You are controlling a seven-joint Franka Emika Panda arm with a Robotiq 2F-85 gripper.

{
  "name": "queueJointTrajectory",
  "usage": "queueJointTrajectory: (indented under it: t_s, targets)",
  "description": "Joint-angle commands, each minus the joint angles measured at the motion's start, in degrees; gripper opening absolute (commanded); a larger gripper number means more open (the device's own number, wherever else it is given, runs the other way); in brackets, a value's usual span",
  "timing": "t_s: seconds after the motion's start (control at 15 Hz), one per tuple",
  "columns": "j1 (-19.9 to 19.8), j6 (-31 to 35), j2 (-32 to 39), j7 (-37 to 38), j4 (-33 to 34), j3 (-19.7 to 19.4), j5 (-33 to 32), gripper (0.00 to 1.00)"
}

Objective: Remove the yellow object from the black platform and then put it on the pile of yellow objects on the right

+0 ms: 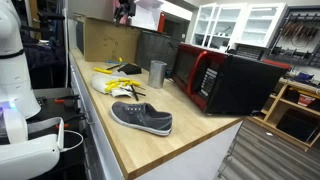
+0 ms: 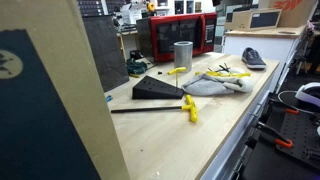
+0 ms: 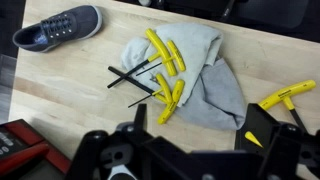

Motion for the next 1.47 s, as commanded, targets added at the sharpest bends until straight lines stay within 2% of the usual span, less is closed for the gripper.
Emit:
queueJointTrajectory:
  t_s: [0.0, 0.6, 0.87, 1.2, 1.4]
  targets:
    - [1.26, -0.16, 0.11, 0.22, 0.15, -1.10, -0.19, 1.00]
    - [1.38, -0.19, 0.46, -0.26, 0.25, -0.99, -0.50, 1.00]
    - [3.15, 4.85, 0.74, -3.13, -0.98, -0.48, -1.12, 1.00]
    - [5.31, 13.50, 1.64, -1.66, -3.89, 0.51, -4.55, 1.00]
    - [5.92, 16.51, 3.56, -0.95, -5.31, 1.03, -6.12, 1.00]
